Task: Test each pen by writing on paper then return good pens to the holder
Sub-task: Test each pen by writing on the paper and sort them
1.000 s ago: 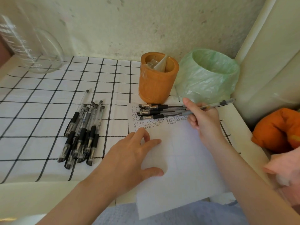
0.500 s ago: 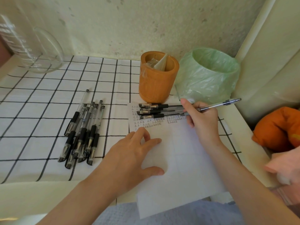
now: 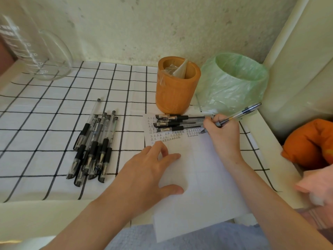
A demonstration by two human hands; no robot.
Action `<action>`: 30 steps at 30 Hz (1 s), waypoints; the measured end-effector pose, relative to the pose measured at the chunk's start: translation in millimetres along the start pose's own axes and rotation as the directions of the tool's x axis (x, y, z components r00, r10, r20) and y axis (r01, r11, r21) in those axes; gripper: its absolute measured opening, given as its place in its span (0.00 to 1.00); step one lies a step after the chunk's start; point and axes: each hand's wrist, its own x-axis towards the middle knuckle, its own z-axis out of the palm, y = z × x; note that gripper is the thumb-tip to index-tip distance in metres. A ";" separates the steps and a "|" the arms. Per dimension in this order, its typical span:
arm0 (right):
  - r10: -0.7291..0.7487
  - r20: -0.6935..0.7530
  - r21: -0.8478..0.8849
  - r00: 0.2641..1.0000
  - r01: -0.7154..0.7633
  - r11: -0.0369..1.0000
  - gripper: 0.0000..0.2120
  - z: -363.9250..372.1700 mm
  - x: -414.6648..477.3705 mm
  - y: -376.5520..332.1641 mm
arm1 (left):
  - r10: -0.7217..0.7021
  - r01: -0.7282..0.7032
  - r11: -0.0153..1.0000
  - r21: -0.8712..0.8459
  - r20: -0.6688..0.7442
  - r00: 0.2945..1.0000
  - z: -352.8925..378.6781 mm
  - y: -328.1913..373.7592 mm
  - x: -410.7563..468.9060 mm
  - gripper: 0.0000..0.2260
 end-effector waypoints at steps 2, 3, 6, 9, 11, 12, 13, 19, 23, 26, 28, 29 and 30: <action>-0.001 0.001 -0.002 1.000 0.001 1.000 0.20 -0.1 0.3 0.8 | -0.001 0.001 1.000 -0.003 0.000 1.000 0.5 0.0 0.1 0.33; -0.002 0.001 -0.001 1.000 0.002 1.000 0.20 0.0 0.4 1.0 | -0.002 0.002 1.000 -0.006 -0.001 1.000 0.8 -0.2 0.3 0.33; -0.019 0.005 -0.006 1.000 0.019 1.000 0.20 -0.1 0.1 0.0 | 0.002 -0.002 1.000 -0.014 -0.011 1.000 1.1 -0.6 0.3 0.34; -0.027 0.011 -0.009 1.000 0.027 1.000 0.21 0.5 0.1 -0.2 | 0.005 -0.005 1.000 -0.015 -0.010 1.000 1.5 -0.8 0.2 0.34; -0.027 0.009 -0.011 1.000 0.027 1.000 0.22 1.3 0.5 0.1 | 0.003 -0.004 1.000 -0.015 -0.012 1.000 1.6 -0.7 0.7 0.34; -0.032 0.009 -0.014 0.999 0.032 0.999 0.23 1.6 0.5 0.1 | 0.002 -0.002 1.000 -0.012 -0.011 1.000 1.6 -0.7 1.1 0.34; -0.041 0.009 -0.016 0.999 0.041 0.999 0.23 1.9 0.4 0.1 | 0.001 -0.001 1.000 -0.011 -0.010 1.000 1.5 -0.5 1.4 0.34; -0.069 -0.006 -0.035 0.998 0.069 0.997 0.24 2.2 -0.1 -0.6 | 0.001 -0.001 1.000 -0.008 -0.010 1.000 0.9 -0.2 0.1 0.35; -0.062 -0.005 -0.016 0.998 0.062 0.998 0.25 1.3 -0.2 0.1 | 0.005 -0.005 1.000 -0.011 -0.012 1.000 1.0 -0.3 -0.2 0.34; -0.057 -0.002 -0.012 0.998 0.057 0.998 0.24 0.7 0.5 -0.3 | 0.006 -0.006 1.000 -0.020 -0.012 1.000 0.6 0.2 -0.3 0.34; -0.065 0.000 -0.022 0.998 0.065 0.998 0.24 1.6 0.1 -1.7 | 0.004 -0.005 1.000 -0.029 -0.014 1.000 0.2 0.7 -0.3 0.33; -0.068 0.001 -0.025 0.998 0.068 0.997 0.25 1.8 -0.4 -2.1 | 0.004 -0.004 1.000 -0.022 -0.012 1.000 0.0 0.8 -0.4 0.33; -0.069 0.001 -0.024 0.998 0.069 0.997 0.25 2.1 -0.7 -2.6 | 0.005 -0.005 1.000 -0.016 -0.010 1.000 -0.1 0.8 -0.5 0.34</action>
